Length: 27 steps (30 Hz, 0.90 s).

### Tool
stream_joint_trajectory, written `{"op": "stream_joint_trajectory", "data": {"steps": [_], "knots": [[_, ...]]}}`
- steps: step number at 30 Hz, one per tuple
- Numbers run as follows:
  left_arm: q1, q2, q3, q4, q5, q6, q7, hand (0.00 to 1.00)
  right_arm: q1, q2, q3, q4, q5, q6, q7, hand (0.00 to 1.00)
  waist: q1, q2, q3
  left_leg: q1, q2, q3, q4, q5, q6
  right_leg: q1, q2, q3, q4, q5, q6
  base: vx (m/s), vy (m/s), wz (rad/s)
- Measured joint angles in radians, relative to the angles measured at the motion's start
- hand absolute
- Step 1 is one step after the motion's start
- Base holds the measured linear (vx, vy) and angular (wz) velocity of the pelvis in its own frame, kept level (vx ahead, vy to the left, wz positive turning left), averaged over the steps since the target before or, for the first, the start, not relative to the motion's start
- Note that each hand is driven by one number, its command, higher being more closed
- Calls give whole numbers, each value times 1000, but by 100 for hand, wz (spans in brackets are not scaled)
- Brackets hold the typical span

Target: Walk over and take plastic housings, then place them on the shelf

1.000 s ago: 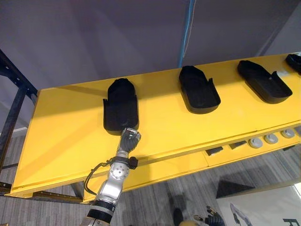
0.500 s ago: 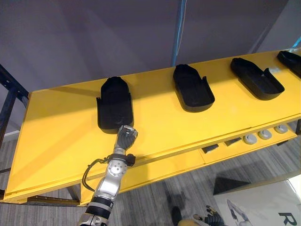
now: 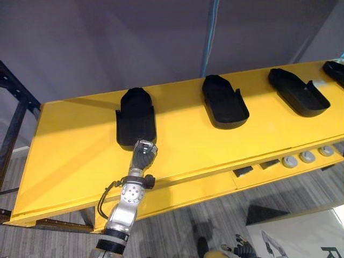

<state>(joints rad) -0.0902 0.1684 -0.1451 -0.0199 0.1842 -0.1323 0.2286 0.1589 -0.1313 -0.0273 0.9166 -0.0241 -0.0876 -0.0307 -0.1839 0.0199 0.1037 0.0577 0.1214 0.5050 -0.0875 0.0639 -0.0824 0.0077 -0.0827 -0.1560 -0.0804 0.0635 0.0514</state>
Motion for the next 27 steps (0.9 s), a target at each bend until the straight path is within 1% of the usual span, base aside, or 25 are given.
{"op": "stream_joint_trajectory", "data": {"steps": [3, 4, 5, 6, 9, 10, 11, 12, 13, 14, 15, 16, 17, 19, 21, 23, 26, 27], "knots": [[35, 7, 7, -99, -5, -14, -2, 100, 0, -6, 0, 7, -3, 0, 0, 0, 8, 0, 0, 0, 0, -25, 0, 5, 2, 14, -3, -21, 3, -5, 2, -72, -13, 26], [52, 5, 26, -157, -5, -21, -1, 100, -2, -8, 0, 15, -3, 0, 1, 0, 16, 1, 0, 1, -1, -38, -3, 7, 4, 18, -4, -26, 11, -10, 3, -137, -6, 55], [135, -2, 238, -313, -39, -86, 53, 100, 3, -18, -2, 58, -4, 0, 1, 0, 66, 2, -3, 14, -4, -72, -4, 13, 10, 38, -11, -56, 41, -31, 5, -140, -2, 53], [149, -3, 256, -313, -57, -89, 76, 100, 6, -17, -8, 66, -4, 0, 1, 0, 80, 0, -4, 17, -6, -78, -4, 13, 10, 46, -12, -61, 40, -31, 5, -116, -1, 44], [167, -16, 270, -313, -65, -95, 85, 100, 0, -17, -13, 81, -4, 0, 2, 0, 91, -1, -7, 9, -10, -96, -4, 16, 15, 48, -17, -76, 40, -32, 6, -39, 4, 15], [187, -22, 294, -309, -65, -102, 85, 100, -2, -17, -14, 80, -4, 0, 2, 0, 87, -1, -8, 5, -10, -96, -4, 16, 15, 48, -17, -76, 40, -32, 6, -38, 7, 6], [214, -32, 348, -285, -65, -113, 86, 100, -6, -15, -20, 76, -4, 0, 2, 0, 84, -1, -8, 6, -10, -97, -4, 17, 16, 48, -16, -79, 41, -32, 6, 0, 0, 0], [242, -43, 446, -207, -86, -119, 92, 100, -3, -10, -34, 73, -4, 0, 2, 0, 87, -1, -8, 14, -9, -99, -3, 17, 16, 52, -15, -82, 44, -34, 4, -2, -12, 5], [265, -40, 527, -109, -120, -86, 92, 0, 0, -6, -45, 72, -5, 2, 2, 0, 93, -3, -9, 24, -6, -101, -3, 18, 16, 63, -13, -85, 44, -36, 3, 11, -19, 7], [282, -37, 557, -59, -136, -68, 92, 0, 0, -3, -48, 70, -5, 3, 2, 0, 96, -6, -11, 28, -6, -103, -3, 18, 16, 68, -12, -88, 44, -37, 2, 8, -20, 8], [308, -28, 572, 5, -148, -42, 86, 0, 6, 0, -50, 57, -7, 5, 1, 0, 107, -10, -13, 34, -5, -105, -2, 18, 16, 76, -12, -96, 44, -38, 3, -15, -19, 14], [345, -14, 563, 72, -151, -12, 59, 0, 17, 6, -49, 29, -13, 7, 2, 0, 122, -18, -17, 34, -6, -114, -2, 18, 16, 82, -13, -101, 45, -41, 4, -30, -12, 17], [379, -2, 545, 135, -151, 6, 26, 0, 20, 12, -49, 3, -21, 8, 2, 0, 135, -25, -22, 34, -6, -118, -3, 18, 15, 83, -14, -104, 48, -42, 4, -40, -5, 14], [411, 1, 512, 236, -151, 28, -21, 0, 16, 23, -46, -33, -22, 8, 6, 0, 147, -33, -27, 35, -7, -118, -4, 18, 15, 79, -18, -106, 62, -50, 5, -57, 9, 6], [420, 0, 480, 373, -149, 42, -64, 0, 9, 37, -29, -46, -22, 8, 12, 0, 150, -38, -32, 39, -7, -115, -4, 18, 16, 77, -21, -104, 72, -57, 3, -73, 10, -1], [420, -11, 462, 479, -139, 50, -83, 0, 6, 46, -28, -46, -22, 8, 14, 0, 150, -40, -35, 40, -8, -107, -4, 14, 10, 70, -22, -99, 72, -61, 8, -81, 11, -12], [418, -47, 442, 619, -134, 64, -89, 0, 2, 50, -30, -46, -21, 8, 14, 0, 149, -41, -44, 35, -8, -90, -5, 9, 13, 58, -22, -77, 71, -62, 10, -33, 11, -17], [418, -50, 434, 637, -128, 66, -91, 0, 2, 50, -30, -45, -21, 8, 13, 0, 149, -41, -44, 35, -9, -88, -5, 9, 12, 58, -22, -75, 71, -62, 10, 2, 2, -10]]}}
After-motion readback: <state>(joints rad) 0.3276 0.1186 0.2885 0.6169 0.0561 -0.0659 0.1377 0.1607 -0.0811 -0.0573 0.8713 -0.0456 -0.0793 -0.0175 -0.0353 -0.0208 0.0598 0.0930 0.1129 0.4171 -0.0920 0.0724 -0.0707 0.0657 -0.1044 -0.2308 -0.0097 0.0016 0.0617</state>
